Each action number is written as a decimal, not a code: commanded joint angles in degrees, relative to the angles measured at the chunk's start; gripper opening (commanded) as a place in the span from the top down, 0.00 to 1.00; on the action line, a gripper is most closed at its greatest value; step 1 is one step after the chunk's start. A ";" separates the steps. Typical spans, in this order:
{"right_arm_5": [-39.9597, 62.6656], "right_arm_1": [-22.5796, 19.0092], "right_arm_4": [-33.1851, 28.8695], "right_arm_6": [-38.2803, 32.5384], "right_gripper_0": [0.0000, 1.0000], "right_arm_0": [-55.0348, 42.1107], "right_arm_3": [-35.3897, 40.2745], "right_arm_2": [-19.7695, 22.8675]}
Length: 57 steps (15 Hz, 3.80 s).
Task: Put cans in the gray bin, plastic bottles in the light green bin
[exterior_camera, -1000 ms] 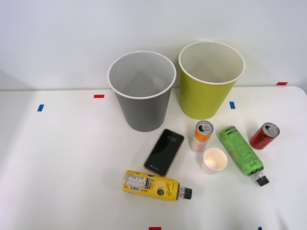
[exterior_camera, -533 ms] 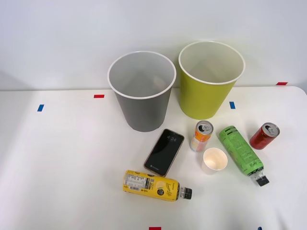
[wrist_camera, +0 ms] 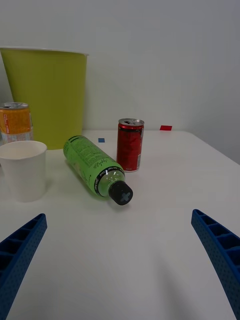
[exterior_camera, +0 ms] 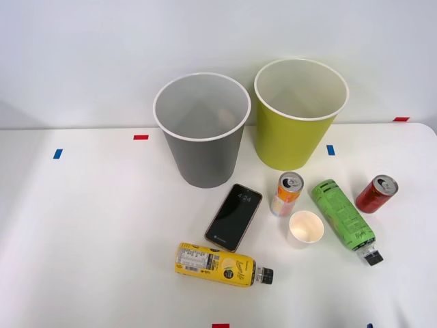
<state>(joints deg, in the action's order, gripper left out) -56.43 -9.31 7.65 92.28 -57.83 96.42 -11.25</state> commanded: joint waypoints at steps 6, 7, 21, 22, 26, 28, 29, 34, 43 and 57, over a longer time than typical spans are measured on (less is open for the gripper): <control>0.00 0.00 0.00 0.00 0.00 0.00 0.00 0.00; 0.00 0.00 0.00 0.00 0.00 0.00 0.00 0.00; 0.00 0.00 0.00 0.00 0.00 0.00 0.00 0.00; 0.00 0.00 0.00 0.00 0.00 0.00 0.00 0.00; 0.00 0.00 0.00 0.00 0.00 0.00 0.00 0.00; 0.27 0.44 1.49 0.00 0.00 1.85 -0.26 -0.26; 0.35 0.17 3.08 0.26 0.00 2.64 -0.26 -0.44; 4.22 -2.46 6.68 0.53 0.00 6.86 1.85 -0.44; 10.99 -3.52 8.53 0.35 0.00 10.81 4.66 2.20; 18.19 -19.25 24.35 0.35 0.00 22.15 4.66 1.32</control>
<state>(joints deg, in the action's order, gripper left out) -38.65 -26.84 30.48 92.38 -36.07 101.09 -9.27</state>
